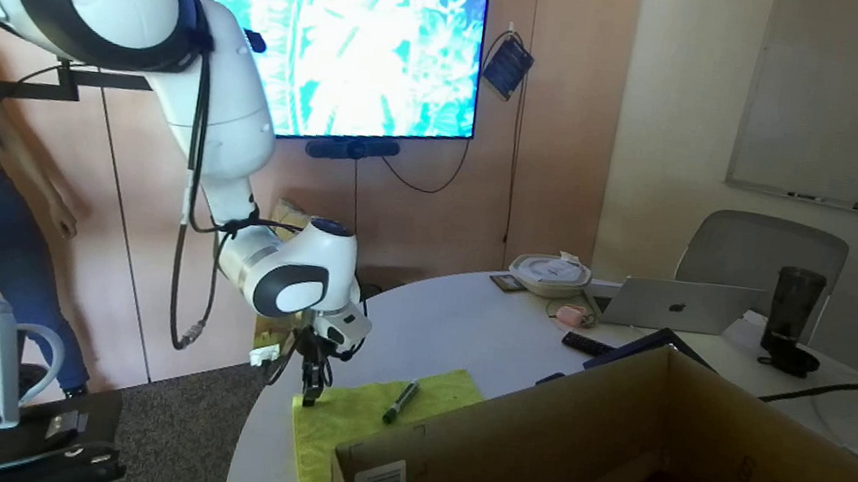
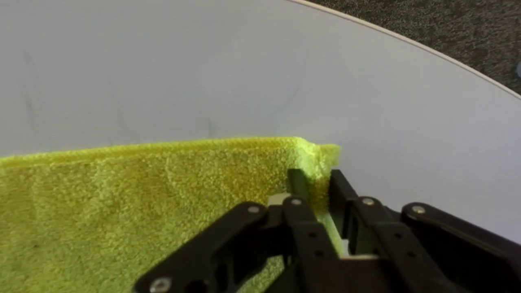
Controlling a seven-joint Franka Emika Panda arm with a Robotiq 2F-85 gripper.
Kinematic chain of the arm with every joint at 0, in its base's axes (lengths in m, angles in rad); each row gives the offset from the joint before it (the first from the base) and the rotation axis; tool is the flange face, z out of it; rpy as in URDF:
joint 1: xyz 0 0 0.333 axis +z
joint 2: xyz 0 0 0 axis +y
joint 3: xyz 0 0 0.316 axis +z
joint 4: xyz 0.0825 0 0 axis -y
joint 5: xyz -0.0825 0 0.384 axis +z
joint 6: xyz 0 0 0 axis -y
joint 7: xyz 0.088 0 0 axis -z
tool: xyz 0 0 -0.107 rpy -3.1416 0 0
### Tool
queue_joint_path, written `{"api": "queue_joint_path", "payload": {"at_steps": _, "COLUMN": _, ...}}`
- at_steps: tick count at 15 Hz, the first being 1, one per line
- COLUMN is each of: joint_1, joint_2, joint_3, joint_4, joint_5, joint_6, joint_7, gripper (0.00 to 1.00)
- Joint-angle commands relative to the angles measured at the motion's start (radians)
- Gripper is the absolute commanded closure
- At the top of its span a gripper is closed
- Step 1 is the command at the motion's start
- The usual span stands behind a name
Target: Put the marker on the cloth, then fold the cloth and put it in the box
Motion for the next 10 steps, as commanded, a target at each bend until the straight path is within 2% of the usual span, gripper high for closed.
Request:
{"api": "queue_joint_path", "payload": {"at_steps": 1, "joint_1": 0.021, "joint_2": -0.063, "joint_3": -0.036, "joint_4": -0.038, "joint_5": 0.010, "joint_6": -0.005, "joint_7": -0.003, "gripper": 0.83}}
{"api": "queue_joint_path", "payload": {"at_steps": 5, "joint_1": 0.057, "joint_2": -0.074, "joint_3": -0.088, "joint_4": -0.031, "joint_5": -0.006, "joint_6": -0.057, "joint_7": 0.031, "gripper": 0.81}}
{"api": "queue_joint_path", "payload": {"at_steps": 10, "joint_1": 0.120, "joint_2": -0.060, "joint_3": -0.169, "joint_4": -0.012, "joint_5": -0.041, "joint_6": -0.182, "joint_7": 0.115, "gripper": 0.84}}
